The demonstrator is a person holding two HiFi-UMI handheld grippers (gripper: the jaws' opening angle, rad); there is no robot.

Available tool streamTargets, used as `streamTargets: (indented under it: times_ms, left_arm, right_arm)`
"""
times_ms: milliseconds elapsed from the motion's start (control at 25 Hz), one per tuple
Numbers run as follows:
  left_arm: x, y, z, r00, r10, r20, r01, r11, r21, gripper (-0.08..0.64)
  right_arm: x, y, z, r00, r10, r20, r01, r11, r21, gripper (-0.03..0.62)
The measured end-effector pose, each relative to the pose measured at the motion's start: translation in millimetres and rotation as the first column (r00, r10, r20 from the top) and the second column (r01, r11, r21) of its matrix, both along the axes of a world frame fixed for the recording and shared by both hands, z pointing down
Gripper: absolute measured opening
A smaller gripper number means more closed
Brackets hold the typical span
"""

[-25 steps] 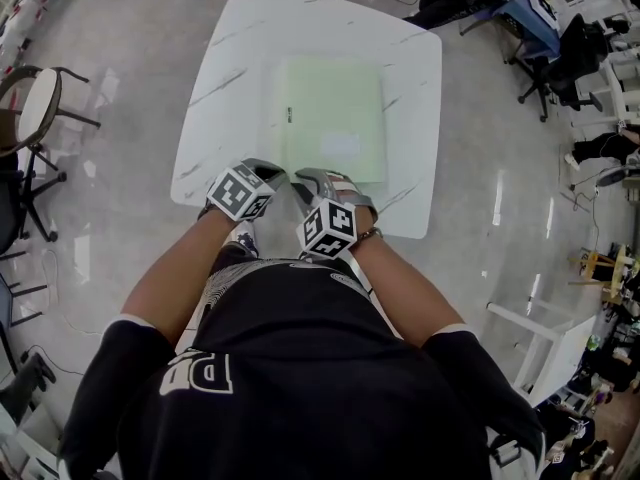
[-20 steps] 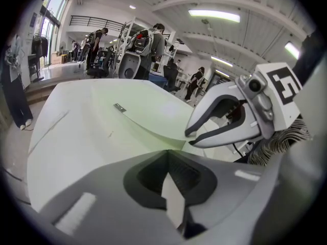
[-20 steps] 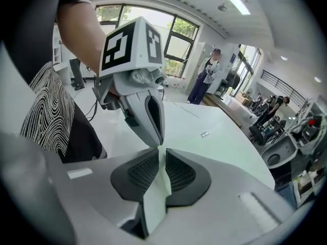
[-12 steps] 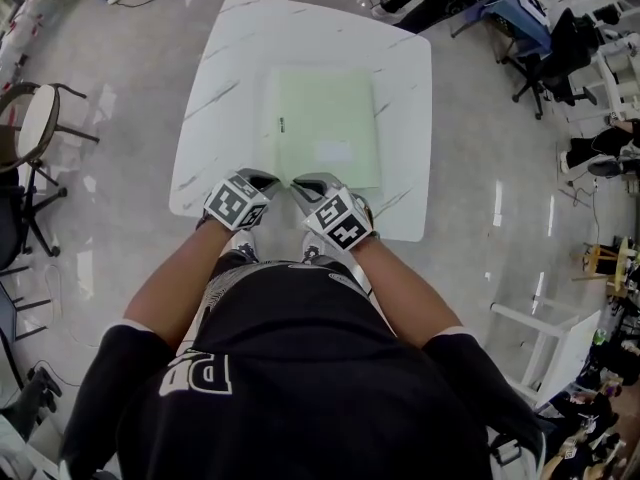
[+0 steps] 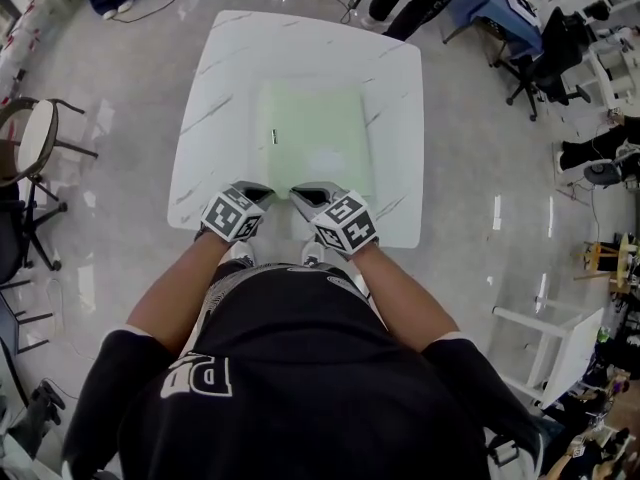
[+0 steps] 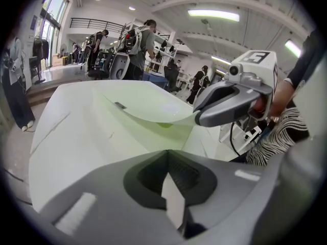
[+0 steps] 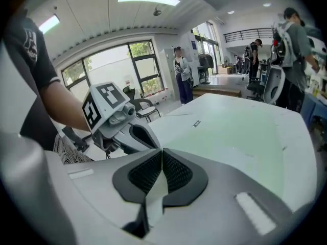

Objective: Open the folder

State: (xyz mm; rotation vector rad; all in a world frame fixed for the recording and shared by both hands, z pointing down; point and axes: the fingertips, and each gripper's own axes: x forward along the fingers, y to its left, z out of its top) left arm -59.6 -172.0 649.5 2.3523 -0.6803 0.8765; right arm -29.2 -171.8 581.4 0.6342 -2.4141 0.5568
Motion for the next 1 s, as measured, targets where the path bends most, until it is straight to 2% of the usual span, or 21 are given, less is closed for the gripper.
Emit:
streamTargets:
  times_ms: [440, 680, 840, 1000]
  left_arm:
    - [-3.3, 1.8, 1.5, 1.000, -0.012, -0.005, 0.012, 1.000, 0.001, 0.051]
    - [-4.0, 1.9, 1.8, 1.000, -0.009, -0.007, 0.009, 1.000, -0.002, 0.051]
    - [-3.8, 1.6, 1.3, 1.000, -0.004, -0.002, 0.004, 1.000, -0.001, 0.051]
    - [-3.6, 0.9, 2.0, 1.000, -0.002, 0.000, 0.002, 1.000, 0.004, 0.051]
  right_arm:
    - [13.9, -0.3, -34.3, 0.982, 0.103, 0.158, -0.103, 0.995, -0.008, 0.012]
    - [35.3, -6.1, -68.0, 0.957, 0.155, 0.243, -0.177, 0.982, 0.069, 0.015]
    - [61.3, -11.2, -93.9, 0.936, 0.201, 0.288, -0.254, 0.954, 0.160, 0.017]
    - [89.1, -17.1, -114.0, 0.921, 0.261, 0.290, -0.345, 0.891, 0.295, 0.017]
